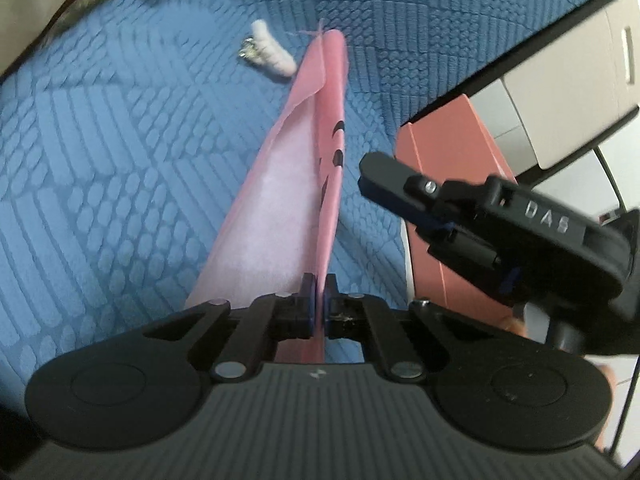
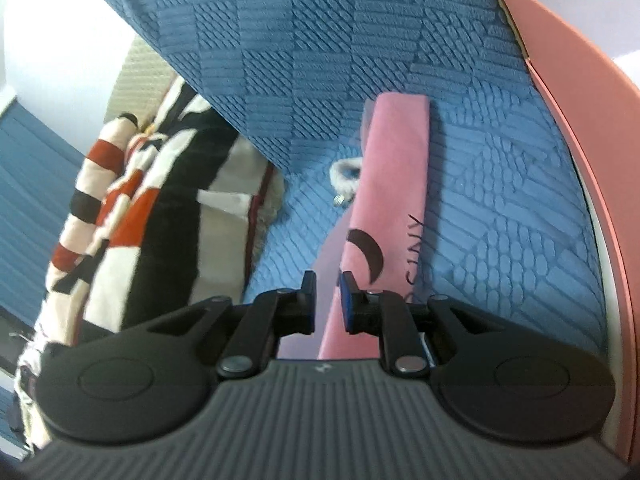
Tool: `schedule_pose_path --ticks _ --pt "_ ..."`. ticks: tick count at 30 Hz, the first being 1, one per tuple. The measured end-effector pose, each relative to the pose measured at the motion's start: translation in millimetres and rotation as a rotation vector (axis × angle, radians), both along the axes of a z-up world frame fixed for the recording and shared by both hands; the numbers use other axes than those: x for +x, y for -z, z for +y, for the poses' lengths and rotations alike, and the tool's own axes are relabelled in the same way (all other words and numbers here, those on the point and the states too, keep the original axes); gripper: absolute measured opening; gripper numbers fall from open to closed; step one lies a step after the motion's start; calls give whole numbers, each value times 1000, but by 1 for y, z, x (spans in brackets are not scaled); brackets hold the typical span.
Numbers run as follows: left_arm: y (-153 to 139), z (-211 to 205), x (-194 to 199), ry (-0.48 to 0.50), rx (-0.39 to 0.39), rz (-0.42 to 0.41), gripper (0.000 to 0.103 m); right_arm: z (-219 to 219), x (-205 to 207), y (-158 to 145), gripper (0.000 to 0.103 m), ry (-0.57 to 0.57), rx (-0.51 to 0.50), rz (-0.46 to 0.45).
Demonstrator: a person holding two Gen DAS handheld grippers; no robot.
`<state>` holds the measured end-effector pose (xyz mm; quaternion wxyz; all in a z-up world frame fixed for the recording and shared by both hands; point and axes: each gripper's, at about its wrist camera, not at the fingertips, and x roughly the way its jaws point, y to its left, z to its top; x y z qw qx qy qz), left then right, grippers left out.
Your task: Organize objects
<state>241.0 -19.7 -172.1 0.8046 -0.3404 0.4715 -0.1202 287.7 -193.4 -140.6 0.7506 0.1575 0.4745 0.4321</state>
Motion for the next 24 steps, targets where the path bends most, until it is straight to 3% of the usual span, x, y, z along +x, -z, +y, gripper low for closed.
schedule_pose_path --ticks 12,15,19,24 --pt "7 6 1 -34 12 67 8 31 -9 25 16 -76 -158 -58" --pt "1 11 -2 -56 42 52 14 31 -7 31 11 -73 -173 -49" --pt "-14 16 -10 -82 108 1 14 29 -3 34 10 -65 -160 -22" --pt "-21 17 -10 -69 127 -38 14 28 -3 34 10 -63 -157 -12"
